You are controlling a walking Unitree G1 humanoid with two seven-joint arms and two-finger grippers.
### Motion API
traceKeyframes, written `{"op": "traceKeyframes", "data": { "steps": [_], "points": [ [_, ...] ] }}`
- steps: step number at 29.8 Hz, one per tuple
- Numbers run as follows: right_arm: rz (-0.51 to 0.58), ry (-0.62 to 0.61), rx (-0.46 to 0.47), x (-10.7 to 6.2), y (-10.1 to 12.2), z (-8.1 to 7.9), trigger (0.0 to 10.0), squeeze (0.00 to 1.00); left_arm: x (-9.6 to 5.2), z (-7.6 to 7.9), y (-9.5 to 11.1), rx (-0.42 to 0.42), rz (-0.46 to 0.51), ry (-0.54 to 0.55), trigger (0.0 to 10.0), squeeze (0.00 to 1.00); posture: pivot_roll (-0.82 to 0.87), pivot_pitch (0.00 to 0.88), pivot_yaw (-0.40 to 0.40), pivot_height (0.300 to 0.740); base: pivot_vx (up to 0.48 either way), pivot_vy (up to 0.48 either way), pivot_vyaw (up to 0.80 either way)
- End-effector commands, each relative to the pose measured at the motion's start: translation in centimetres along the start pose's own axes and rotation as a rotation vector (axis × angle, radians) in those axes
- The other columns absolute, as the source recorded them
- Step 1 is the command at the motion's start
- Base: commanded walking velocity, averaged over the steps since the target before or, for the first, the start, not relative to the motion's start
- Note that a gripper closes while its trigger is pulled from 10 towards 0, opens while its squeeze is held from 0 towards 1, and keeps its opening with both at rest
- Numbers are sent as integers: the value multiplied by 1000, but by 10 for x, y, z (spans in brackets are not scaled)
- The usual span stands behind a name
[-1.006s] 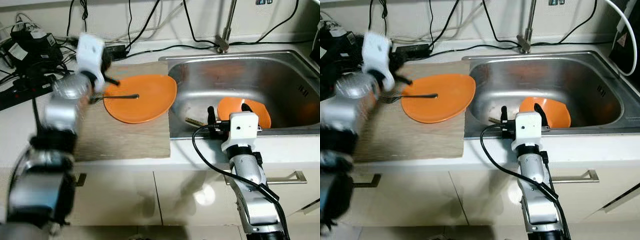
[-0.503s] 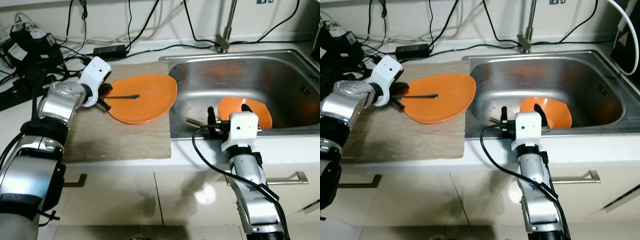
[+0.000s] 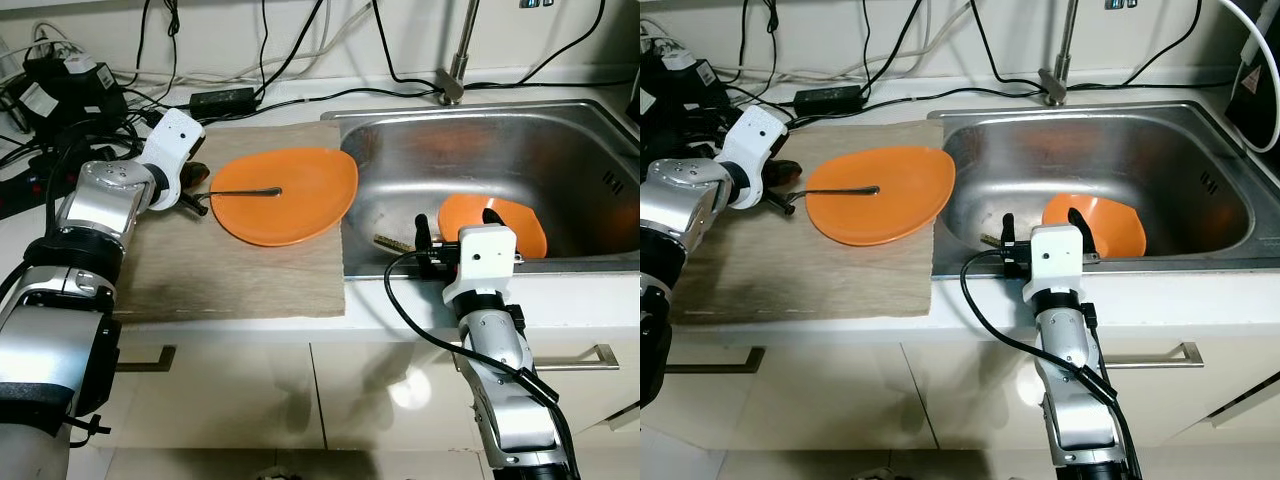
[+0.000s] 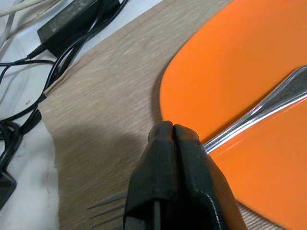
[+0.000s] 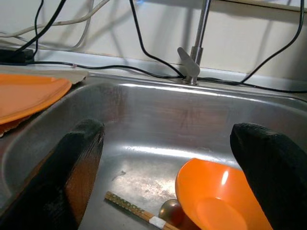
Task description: Kitchen organization
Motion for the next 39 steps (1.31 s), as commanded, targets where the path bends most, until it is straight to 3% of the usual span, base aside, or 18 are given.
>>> {"op": "traceKeyframes", "data": {
  "steps": [1,12,24,39],
  "points": [
    [-14,21,1,0,-1,-4,10000,0,-6,-10,-7,-9,-8,39,10000,0,-36,0,60,740,0,0,0],
    [-13,31,-1,1,0,-3,10000,0,-10,-20,-22,34,-64,98,10000,0,-39,0,49,740,0,0,0],
    [-7,27,-7,3,2,0,10000,0,-1,2,-36,11,-97,31,10000,0,-44,0,50,740,0,0,0],
    [10,26,-7,9,11,7,10000,0,1,12,-53,-50,-137,19,10000,0,-52,0,38,740,0,0,0]
  ]
}}
Point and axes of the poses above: a point about 5 cm out from each wrist's last joint towards the gripper, its own x axis pointing out of the wrist towards the gripper, its own y axis along the axis of the wrist's last joint, z = x × y, the point moved 3 cm from there along x, pointing out of the wrist towards the gripper, and after that the axes turned 9 degrees about x, right-handed, at the moved point
